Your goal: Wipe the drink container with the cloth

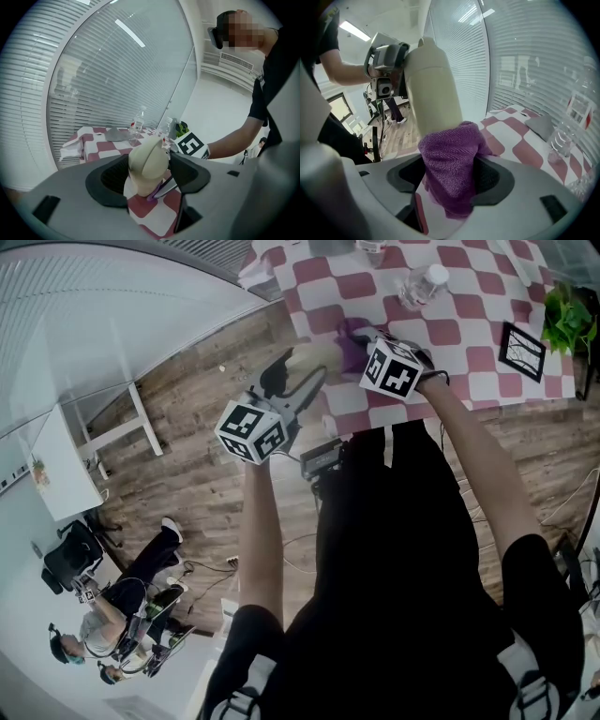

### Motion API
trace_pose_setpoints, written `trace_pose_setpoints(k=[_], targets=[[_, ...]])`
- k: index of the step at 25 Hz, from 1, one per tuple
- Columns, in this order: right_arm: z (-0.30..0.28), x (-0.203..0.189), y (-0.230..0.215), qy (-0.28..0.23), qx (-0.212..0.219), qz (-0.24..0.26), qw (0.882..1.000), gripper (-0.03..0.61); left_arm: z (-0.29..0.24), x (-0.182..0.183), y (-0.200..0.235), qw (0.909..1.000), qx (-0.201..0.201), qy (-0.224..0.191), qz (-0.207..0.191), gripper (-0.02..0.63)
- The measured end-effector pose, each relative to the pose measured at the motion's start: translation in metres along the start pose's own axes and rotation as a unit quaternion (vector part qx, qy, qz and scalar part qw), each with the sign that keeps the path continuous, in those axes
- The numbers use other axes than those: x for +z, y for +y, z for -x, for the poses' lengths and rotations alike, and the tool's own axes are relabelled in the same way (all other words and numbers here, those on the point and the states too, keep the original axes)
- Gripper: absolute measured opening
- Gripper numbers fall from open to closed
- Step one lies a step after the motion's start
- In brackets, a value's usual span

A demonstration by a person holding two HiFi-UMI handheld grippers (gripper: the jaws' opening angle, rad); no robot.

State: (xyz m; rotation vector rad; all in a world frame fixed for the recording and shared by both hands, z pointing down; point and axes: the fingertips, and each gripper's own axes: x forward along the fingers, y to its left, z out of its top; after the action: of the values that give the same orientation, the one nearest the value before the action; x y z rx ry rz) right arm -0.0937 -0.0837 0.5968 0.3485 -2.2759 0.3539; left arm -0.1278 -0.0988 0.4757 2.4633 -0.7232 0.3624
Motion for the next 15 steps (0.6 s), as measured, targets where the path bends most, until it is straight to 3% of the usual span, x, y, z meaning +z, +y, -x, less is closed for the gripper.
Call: trace_pose_setpoints(k=[7,10,15], targets=[[-0.001,0.001,0.001,-0.001,-0.031,-0.005,1.000,0.316,-0.001,0.004,0.015,0.9981,0.055,-0.013,0.022,0.276],[-0.001,0.001,0.001,-0.004,-0.027,-0.001,1.000,0.316,0.000,0.003,0.015,0.9986,0.048,-0.010,0.018,0.276],[0.003,0.003,0.007,-0.010,0.014,0.018,1.000,0.310,0.005,-0.004,0.007,0.9995,0.010,0.013,-0.028,0.276]])
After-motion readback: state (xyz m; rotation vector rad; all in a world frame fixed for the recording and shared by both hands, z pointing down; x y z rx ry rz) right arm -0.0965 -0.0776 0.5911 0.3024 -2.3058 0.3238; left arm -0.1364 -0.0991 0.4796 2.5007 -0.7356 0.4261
